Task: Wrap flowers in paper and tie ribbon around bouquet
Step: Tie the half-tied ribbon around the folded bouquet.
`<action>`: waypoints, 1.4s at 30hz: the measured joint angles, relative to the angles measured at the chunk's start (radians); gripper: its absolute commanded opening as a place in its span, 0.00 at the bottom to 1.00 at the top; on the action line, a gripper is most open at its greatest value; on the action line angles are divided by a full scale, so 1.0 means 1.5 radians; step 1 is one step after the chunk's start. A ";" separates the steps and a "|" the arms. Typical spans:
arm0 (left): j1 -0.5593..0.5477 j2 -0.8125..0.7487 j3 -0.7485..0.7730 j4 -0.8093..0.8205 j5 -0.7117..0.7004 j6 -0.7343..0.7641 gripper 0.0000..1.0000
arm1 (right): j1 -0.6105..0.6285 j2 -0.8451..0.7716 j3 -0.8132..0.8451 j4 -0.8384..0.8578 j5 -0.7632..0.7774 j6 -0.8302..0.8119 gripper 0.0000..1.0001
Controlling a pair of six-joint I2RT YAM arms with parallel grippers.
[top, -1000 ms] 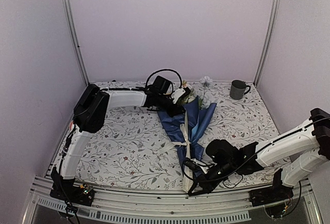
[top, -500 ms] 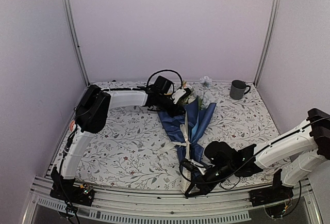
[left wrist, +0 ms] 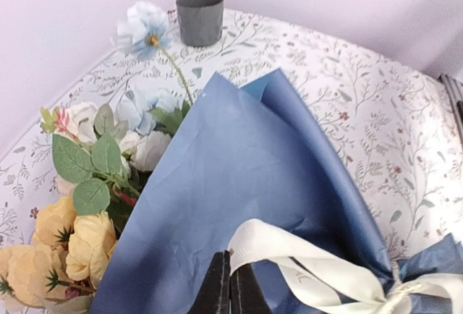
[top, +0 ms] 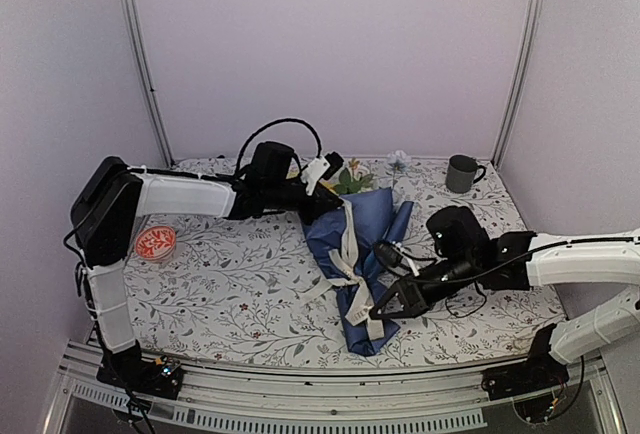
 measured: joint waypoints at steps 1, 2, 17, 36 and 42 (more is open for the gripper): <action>-0.003 -0.019 -0.019 0.015 0.002 -0.008 0.00 | -0.034 -0.015 0.003 -0.006 0.000 -0.006 0.00; -0.006 -0.035 -0.039 0.029 0.003 -0.017 0.00 | -0.066 -0.026 0.005 -0.010 0.000 -0.011 0.00; -0.036 -0.256 -0.378 0.101 -0.053 -0.171 0.00 | -0.425 0.010 0.050 -0.018 0.013 -0.041 0.00; -0.046 -0.382 -0.492 0.094 -0.095 -0.227 0.99 | -0.513 0.112 0.100 -0.073 0.090 -0.098 0.99; -0.040 -0.480 -0.491 0.027 -0.180 -0.200 0.99 | -0.563 0.096 0.157 -0.127 0.142 -0.129 0.99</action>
